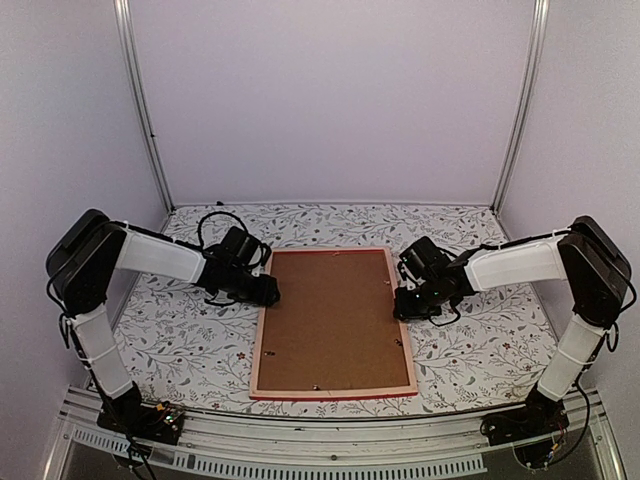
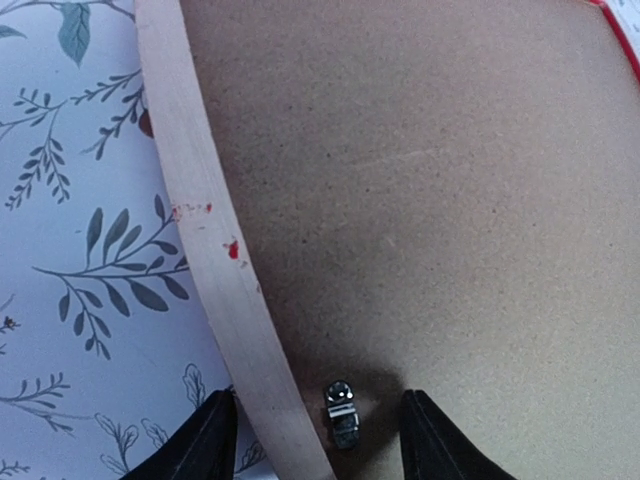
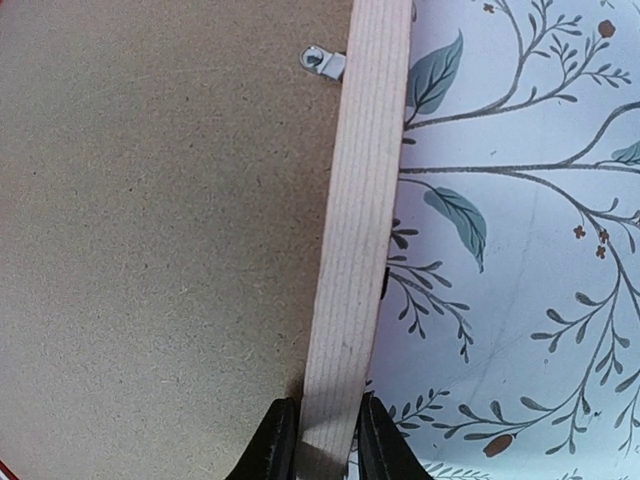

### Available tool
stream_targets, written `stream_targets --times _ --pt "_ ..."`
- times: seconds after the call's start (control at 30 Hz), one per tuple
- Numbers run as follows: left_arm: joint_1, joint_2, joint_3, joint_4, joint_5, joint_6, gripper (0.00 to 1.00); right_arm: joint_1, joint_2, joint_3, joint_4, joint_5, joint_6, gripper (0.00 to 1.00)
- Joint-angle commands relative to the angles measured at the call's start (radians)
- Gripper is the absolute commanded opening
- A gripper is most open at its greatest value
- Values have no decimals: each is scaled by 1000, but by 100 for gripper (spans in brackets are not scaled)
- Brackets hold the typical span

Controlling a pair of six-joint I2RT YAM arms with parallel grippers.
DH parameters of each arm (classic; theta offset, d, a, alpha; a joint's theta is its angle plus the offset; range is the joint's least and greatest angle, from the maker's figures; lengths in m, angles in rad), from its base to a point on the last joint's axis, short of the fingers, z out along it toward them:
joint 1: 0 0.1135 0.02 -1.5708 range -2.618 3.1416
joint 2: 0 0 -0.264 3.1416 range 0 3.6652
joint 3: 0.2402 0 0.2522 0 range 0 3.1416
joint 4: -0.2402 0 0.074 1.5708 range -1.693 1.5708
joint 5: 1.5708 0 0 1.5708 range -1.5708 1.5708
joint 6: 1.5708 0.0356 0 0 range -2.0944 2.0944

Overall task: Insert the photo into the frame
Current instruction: Press the fastener onto the backboard.

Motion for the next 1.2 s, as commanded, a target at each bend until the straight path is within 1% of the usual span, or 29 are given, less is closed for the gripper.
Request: stream_targets --times 0.0,0.23,0.33,0.5,0.73,0.83,0.87,0.9,0.97,1.03,1.17 --pt "-6 24 -3 -35 -43 17 54 13 25 20 -22 -30 -30 23" --pt "-7 6 -40 -24 -102 27 37 13 29 17 -14 -34 -31 23" --pt "-5 13 -43 -8 -108 32 32 13 32 14 -10 -39 -31 23" --pt "-5 25 -44 13 -100 33 26 13 29 2 -9 -35 -29 22" --pt "-2 24 -65 33 -87 36 23 13 30 0 -9 -32 -29 22" --pt "8 16 -93 61 -54 8 20 13 31 3 -11 -28 -32 22" --pt "12 12 -105 77 -33 -5 21 13 31 4 -14 -27 -34 22" --pt "20 9 -117 89 -12 -20 24 12 32 4 -14 -27 -36 22" --pt "29 0 -136 99 29 -44 35 12 32 3 -16 -26 -36 22" --pt "31 -6 -149 99 35 -58 42 13 33 3 -18 -27 -37 22" --pt "37 -12 -156 99 33 -71 48 13 34 3 -17 -30 -39 22"
